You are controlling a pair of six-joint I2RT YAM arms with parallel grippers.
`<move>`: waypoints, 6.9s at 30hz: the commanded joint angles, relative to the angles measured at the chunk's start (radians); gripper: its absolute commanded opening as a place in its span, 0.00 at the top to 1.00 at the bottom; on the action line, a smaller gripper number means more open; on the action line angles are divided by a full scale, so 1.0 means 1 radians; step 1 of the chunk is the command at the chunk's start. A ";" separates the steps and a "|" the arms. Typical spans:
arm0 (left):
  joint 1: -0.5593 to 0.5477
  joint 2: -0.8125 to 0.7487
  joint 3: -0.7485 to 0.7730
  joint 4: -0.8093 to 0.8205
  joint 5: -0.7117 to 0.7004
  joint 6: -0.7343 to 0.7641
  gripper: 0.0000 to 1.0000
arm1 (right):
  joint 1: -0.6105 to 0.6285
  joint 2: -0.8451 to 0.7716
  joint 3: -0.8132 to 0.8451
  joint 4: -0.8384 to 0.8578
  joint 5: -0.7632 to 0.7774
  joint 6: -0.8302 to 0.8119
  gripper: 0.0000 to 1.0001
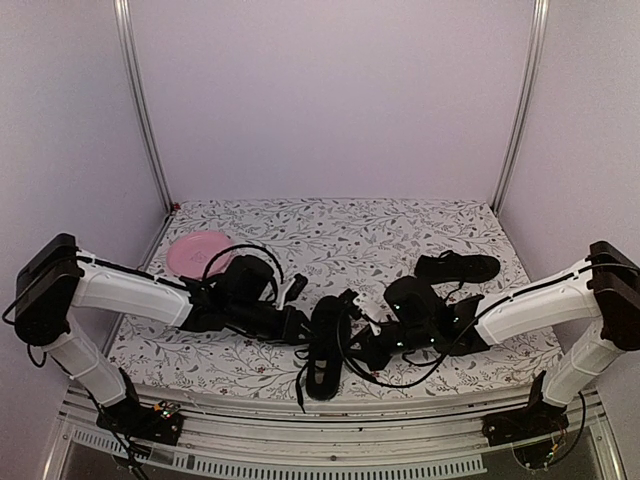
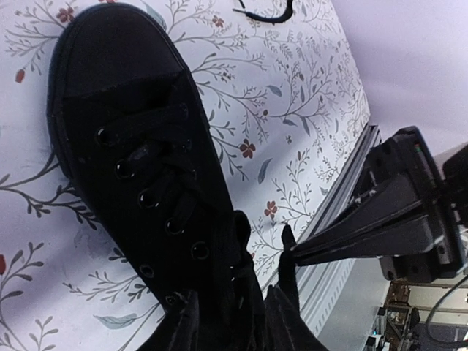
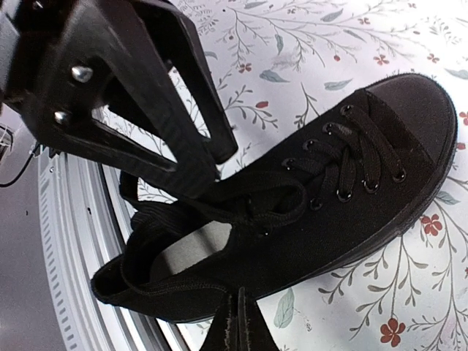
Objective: Tie the shoes
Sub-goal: Wrap the shoelace around a loop with the shoelace, then tie the crossed shoelace on the shoe.
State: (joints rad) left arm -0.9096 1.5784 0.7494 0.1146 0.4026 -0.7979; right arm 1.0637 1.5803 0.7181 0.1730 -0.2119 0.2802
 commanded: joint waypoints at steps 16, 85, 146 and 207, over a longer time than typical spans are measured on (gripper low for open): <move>0.016 0.095 0.051 0.041 0.029 -0.004 0.88 | -0.005 -0.020 0.011 0.009 0.007 0.037 0.98; 0.075 -0.053 -0.141 0.137 -0.099 -0.099 0.68 | 0.035 0.194 0.200 0.028 0.112 0.137 0.98; 0.069 0.166 -0.207 0.620 0.215 -0.238 0.85 | 0.035 0.179 0.182 0.044 0.113 0.160 0.98; 0.072 0.099 -0.208 0.554 0.178 -0.296 1.00 | 0.380 0.378 0.635 -0.467 0.872 -0.172 0.67</move>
State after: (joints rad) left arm -0.8429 1.7092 0.5228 0.6819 0.5686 -1.0912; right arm 1.4380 1.9427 1.3056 -0.2405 0.5617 0.0895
